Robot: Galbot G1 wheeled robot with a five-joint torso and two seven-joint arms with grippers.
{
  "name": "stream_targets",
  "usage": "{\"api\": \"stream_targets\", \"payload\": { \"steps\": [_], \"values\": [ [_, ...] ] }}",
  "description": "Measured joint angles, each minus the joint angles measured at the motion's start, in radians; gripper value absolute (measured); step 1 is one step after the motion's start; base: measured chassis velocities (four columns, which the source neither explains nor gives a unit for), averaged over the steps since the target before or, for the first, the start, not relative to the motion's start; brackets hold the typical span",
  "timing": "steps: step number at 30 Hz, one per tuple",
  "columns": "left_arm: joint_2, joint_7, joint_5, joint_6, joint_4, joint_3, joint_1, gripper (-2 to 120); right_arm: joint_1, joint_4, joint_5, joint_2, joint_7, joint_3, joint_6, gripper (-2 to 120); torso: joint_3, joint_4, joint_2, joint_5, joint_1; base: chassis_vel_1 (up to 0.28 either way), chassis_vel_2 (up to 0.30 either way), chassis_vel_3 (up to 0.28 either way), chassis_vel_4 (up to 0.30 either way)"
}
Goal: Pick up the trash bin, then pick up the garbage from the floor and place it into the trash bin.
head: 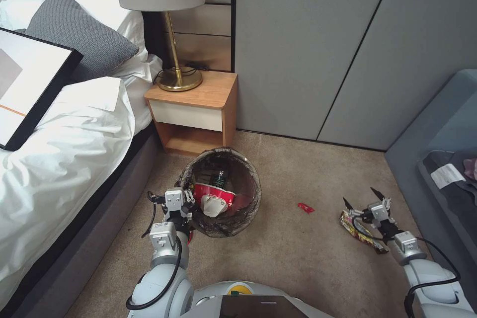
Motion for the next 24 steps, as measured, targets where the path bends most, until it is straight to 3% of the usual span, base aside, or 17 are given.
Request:
{"api": "stream_targets", "payload": {
  "steps": [9, 12, 24],
  "values": [
    [0.0, 0.0, 0.0, 0.0, 0.0, 0.0, 0.0, 2, 0.077, -0.217, -0.087, -0.001, -0.252, 0.041, 0.113, 100, 0.0, -0.0001, 0.0, -0.0001, 0.0, 0.0, 0.0, 0.0, 0.0],
    [0.0, 0.0, 0.0, 0.0, 0.0, 0.0, 0.0, 2, 0.093, -0.274, -0.097, -0.002, -0.286, 0.045, 0.136, 100, 0.0, 0.0, 0.0, -0.0001, 0.0, 0.0, 0.0, 0.0, 0.0],
    [0.0, 0.0, 0.0, 0.0, 0.0, 0.0, 0.0, 2, 0.163, -0.455, -0.161, -0.007, -0.26, 0.047, 0.145, 100, 0.0, 0.0, 0.0, -0.0002, 0.0, 0.0, 0.0, 0.0, 0.0]
  ]
}}
